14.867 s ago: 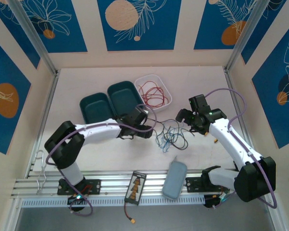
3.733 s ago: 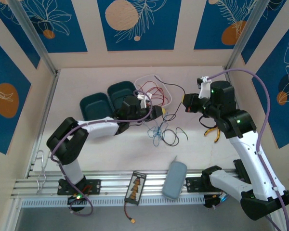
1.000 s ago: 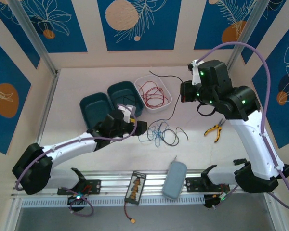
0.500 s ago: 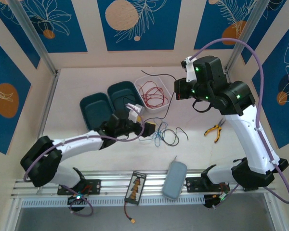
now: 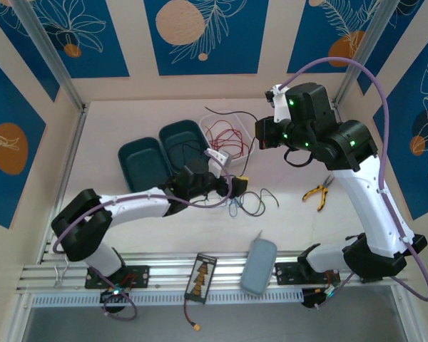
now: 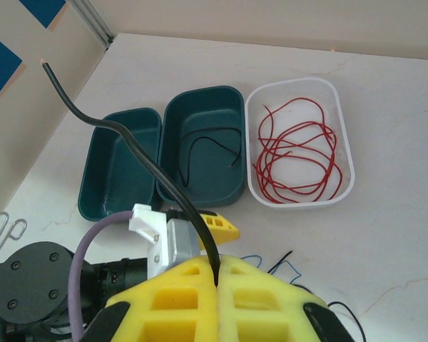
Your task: Untangle the cables
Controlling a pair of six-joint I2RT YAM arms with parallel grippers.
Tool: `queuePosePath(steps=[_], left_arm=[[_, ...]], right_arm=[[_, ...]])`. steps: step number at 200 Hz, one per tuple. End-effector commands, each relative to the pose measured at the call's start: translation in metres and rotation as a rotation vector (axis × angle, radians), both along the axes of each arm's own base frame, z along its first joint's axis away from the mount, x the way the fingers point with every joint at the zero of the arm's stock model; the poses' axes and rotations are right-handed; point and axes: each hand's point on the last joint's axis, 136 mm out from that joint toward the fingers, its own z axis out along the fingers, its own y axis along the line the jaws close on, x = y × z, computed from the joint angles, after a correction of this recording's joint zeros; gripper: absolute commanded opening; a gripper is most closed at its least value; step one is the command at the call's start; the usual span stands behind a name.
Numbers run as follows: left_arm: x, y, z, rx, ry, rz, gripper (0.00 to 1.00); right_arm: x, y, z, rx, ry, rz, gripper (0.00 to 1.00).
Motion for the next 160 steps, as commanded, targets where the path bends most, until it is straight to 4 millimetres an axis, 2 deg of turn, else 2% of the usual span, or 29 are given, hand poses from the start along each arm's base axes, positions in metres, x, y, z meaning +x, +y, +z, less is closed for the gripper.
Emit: queuePosePath(steps=[1, 27, 92, 124, 160], left_arm=[[0.023, 0.011, -0.016, 0.066, 0.018, 0.150, 1.00], [0.028, 0.014, -0.041, 0.124, 0.086, 0.189, 1.00], [0.012, 0.010, -0.081, 0.167, 0.192, 0.121, 0.92], [0.001, 0.010, -0.090, 0.157, 0.231, 0.087, 0.93], [-0.013, 0.016, -0.085, 0.123, 0.258, 0.057, 0.96]], right_arm=[[-0.008, 0.004, 0.013, 0.039, -0.028, 0.032, 0.00], [-0.015, -0.003, 0.026, 0.040, -0.061, 0.035, 0.00], [-0.042, -0.052, 0.083, 0.038, -0.255, -0.068, 0.00], [-0.050, -0.071, 0.106, 0.042, -0.347, -0.116, 0.00], [-0.042, -0.086, 0.118, -0.005, -0.416, -0.195, 0.00]])
